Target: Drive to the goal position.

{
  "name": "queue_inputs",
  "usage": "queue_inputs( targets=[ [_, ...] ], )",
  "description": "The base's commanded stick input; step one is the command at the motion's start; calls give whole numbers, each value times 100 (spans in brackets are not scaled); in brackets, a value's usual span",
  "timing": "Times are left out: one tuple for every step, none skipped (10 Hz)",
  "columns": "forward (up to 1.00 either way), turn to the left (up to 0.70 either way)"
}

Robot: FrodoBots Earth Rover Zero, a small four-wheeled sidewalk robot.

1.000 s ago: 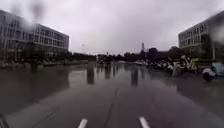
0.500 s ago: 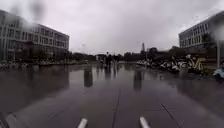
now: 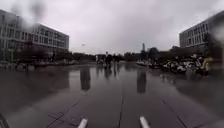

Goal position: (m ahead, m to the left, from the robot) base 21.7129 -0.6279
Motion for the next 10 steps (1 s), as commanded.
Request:
queue_inputs(
  targets=[
    [90,-16],
    [91,0],
    [91,0],
    [91,0],
    [91,0],
    [91,0],
    [91,0],
    [91,0],
    [91,-2],
    [91,-5]
  ],
)
